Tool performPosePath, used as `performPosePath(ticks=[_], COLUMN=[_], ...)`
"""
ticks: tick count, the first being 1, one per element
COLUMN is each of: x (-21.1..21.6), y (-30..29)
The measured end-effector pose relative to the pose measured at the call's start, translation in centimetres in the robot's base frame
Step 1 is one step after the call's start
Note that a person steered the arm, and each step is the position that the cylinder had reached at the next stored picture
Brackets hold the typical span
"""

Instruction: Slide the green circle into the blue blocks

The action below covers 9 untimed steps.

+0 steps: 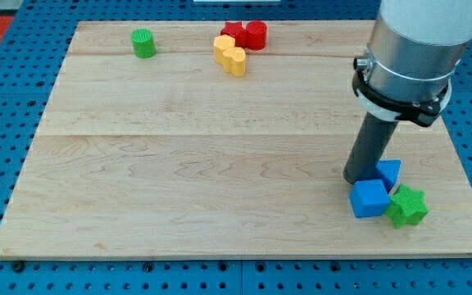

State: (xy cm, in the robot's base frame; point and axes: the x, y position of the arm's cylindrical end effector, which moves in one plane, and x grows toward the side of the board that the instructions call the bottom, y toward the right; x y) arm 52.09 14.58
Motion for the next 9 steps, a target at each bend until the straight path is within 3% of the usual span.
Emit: performPosePath(ticks=[2,4,5,6,7,8,9], x=[-6.5,-20.8,-27.2,-29.5,-29.1,-22.7,-21.7], y=[-18.7,-31.4,-33.8,-35.3,-34.8,-27.4,-28.0])
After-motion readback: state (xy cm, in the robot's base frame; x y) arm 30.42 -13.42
